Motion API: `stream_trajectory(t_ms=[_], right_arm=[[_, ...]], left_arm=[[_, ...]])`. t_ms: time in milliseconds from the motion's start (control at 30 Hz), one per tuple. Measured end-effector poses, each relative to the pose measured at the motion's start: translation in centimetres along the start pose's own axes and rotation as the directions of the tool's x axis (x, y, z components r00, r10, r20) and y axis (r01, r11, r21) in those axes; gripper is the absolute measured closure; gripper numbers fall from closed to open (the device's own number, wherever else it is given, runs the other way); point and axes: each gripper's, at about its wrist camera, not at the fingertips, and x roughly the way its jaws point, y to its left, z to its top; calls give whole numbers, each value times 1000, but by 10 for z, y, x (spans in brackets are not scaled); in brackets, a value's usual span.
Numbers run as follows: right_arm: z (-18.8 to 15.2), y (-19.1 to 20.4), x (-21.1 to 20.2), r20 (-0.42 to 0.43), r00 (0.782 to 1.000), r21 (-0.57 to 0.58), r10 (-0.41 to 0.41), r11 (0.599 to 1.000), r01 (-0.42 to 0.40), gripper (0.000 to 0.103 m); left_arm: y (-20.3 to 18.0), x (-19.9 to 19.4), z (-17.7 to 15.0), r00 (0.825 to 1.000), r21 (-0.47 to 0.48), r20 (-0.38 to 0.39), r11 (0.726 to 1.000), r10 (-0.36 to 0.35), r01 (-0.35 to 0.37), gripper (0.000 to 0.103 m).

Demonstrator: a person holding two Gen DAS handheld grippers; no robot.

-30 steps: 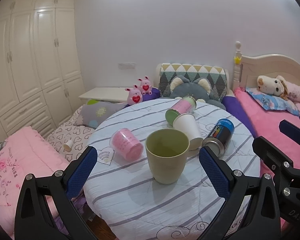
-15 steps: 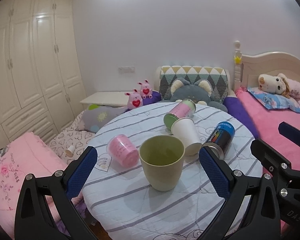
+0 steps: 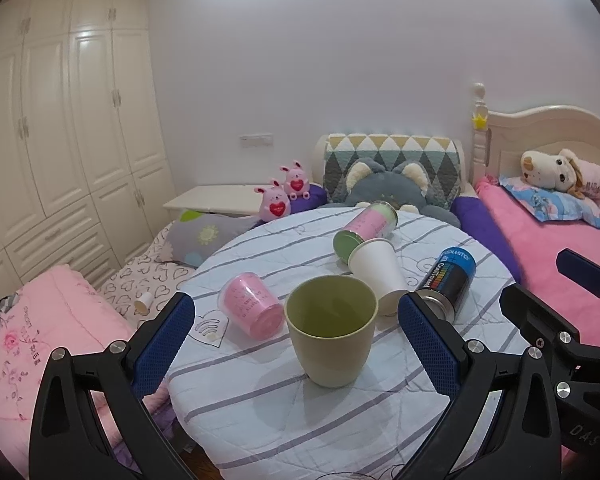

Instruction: Flip cup upright

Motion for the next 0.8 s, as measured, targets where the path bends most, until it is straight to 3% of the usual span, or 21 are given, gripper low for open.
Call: stream_trajectory(t_ms=[800], right_arm=[[1, 11, 13, -37, 999, -29, -8, 1000, 7, 22]], left_arm=[[11, 9, -3, 1000, -21, -11, 1000, -2, 2, 0]])
